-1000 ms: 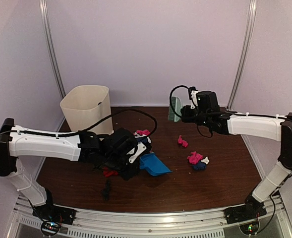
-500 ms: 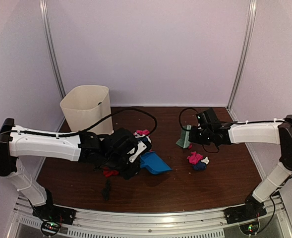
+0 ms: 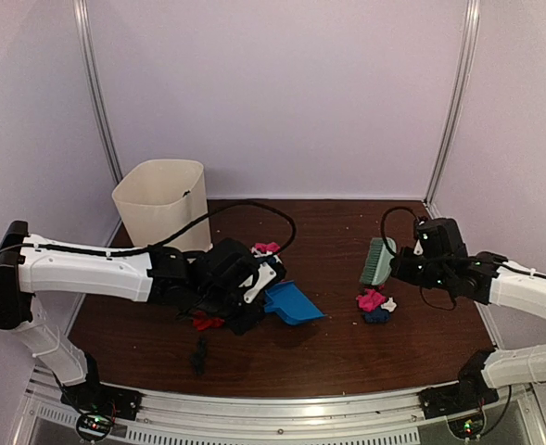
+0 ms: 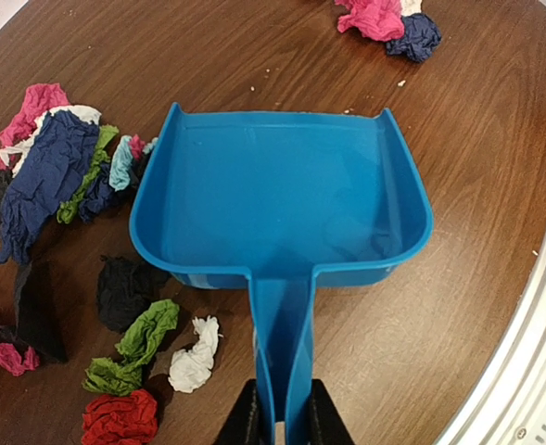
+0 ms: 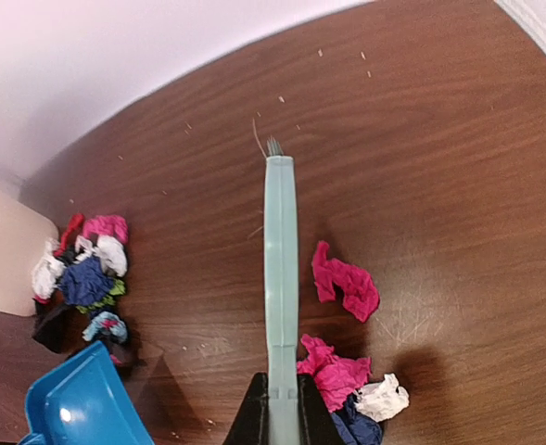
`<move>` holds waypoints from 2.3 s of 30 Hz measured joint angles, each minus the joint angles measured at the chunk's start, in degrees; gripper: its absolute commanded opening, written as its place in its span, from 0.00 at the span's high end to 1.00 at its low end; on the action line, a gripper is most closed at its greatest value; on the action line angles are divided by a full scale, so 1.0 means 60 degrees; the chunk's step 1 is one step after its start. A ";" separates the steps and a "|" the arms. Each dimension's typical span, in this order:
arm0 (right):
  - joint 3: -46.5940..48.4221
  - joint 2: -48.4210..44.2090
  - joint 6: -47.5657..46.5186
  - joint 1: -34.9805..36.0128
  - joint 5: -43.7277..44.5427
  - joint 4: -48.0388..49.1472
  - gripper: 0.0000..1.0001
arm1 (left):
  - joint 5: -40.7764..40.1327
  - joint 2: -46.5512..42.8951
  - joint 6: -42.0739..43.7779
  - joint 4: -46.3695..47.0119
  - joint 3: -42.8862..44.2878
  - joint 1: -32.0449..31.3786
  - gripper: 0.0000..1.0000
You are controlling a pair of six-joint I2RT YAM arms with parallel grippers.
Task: Sweep away the paper scraps from the table
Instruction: Sweep the paper scraps at the center of the board, then sweep the paper scraps into the dustpan.
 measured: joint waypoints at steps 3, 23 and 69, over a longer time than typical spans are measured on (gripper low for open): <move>0.0040 -0.0943 -0.0557 0.0000 0.0189 0.0091 1.00 | 0.0095 0.0015 0.0062 0.0036 0.0004 0.0000 1.00; -0.0237 -0.1348 -0.4870 0.0000 0.2623 0.1024 1.00 | 0.0838 0.1217 0.0317 0.0025 0.0994 0.0000 1.00; 0.0029 0.1614 -0.4098 0.1814 -0.0688 0.1013 1.00 | 0.1421 0.3748 0.0885 0.0055 0.3002 0.0000 1.00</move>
